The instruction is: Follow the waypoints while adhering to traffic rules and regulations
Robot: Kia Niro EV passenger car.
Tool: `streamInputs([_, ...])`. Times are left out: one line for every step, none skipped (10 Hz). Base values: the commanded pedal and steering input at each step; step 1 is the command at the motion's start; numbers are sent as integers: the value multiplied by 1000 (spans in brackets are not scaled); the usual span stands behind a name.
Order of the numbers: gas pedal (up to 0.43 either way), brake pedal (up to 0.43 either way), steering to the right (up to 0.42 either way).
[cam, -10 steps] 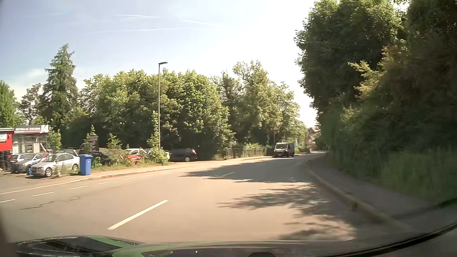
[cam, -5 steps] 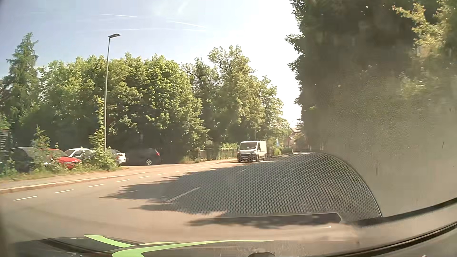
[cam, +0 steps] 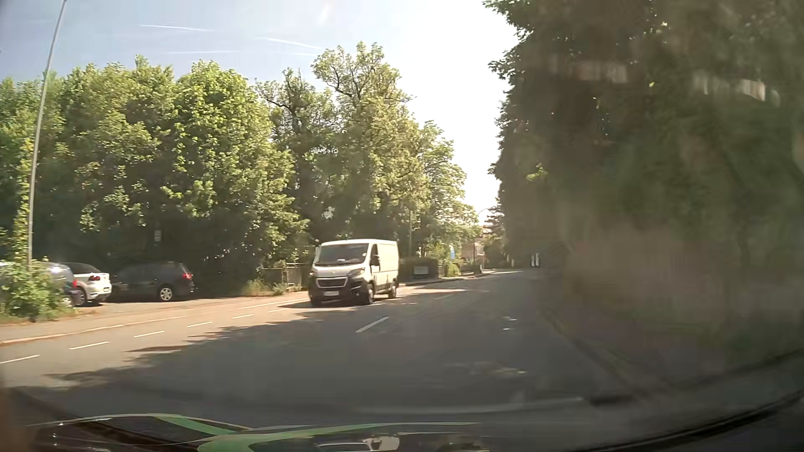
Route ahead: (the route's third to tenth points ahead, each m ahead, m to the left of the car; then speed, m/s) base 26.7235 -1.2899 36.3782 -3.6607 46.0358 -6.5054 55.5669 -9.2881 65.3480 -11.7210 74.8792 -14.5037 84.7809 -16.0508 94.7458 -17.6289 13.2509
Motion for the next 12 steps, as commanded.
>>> streamInputs([20, 0, 57])
streamInputs([20, 0, 57])
streamInputs([20, 0, 56])
streamInputs([20, 0, 56])
streamInputs([20, 0, 54])
streamInputs([20, 0, 52])
streamInputs([20, 0, 53])
streamInputs([20, 0, 53])
streamInputs([20, 0, 52])
streamInputs([20, 0, 52])
streamInputs([20, 0, 51])
streamInputs([20, 0, 49])
